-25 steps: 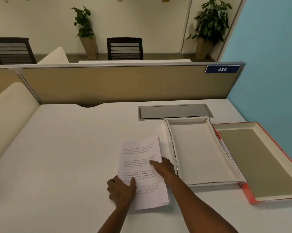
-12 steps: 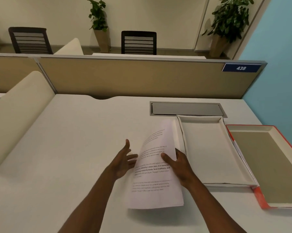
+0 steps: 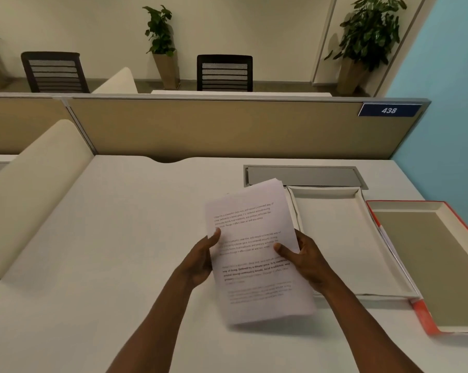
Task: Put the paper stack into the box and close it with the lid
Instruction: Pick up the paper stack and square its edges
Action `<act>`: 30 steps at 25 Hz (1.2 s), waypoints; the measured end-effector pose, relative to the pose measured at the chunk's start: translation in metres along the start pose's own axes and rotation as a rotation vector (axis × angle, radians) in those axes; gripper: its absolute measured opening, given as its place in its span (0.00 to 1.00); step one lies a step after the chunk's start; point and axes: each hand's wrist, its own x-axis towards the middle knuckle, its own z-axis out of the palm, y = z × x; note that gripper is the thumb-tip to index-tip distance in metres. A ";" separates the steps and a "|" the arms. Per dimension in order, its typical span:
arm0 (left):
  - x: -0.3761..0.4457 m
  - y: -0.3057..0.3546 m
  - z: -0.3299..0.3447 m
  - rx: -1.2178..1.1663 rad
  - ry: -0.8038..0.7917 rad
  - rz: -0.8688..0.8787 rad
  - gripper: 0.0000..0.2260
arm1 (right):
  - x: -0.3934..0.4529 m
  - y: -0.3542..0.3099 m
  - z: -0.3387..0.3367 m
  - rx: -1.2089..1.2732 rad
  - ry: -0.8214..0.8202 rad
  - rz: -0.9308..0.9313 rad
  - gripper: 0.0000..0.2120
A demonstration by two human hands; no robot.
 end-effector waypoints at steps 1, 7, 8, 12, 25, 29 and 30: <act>-0.003 0.002 0.002 0.092 0.008 0.069 0.26 | 0.002 0.000 -0.002 -0.033 0.010 -0.009 0.17; -0.015 0.012 0.021 0.280 0.198 0.392 0.22 | 0.005 0.006 0.003 -0.065 0.049 -0.013 0.21; -0.016 0.013 0.021 0.295 0.200 0.437 0.22 | 0.005 0.008 0.004 -0.068 0.043 -0.011 0.22; -0.026 0.010 0.020 0.331 0.200 0.546 0.25 | 0.001 0.020 0.014 -0.015 0.091 -0.044 0.22; -0.050 -0.024 0.022 0.346 0.260 0.558 0.27 | -0.016 0.028 0.030 0.102 0.216 -0.175 0.23; -0.053 -0.032 0.026 0.419 0.367 0.609 0.27 | -0.017 0.031 0.034 0.084 0.271 -0.186 0.20; -0.054 -0.033 0.028 0.432 0.393 0.624 0.26 | -0.017 0.031 0.033 0.072 0.273 -0.197 0.19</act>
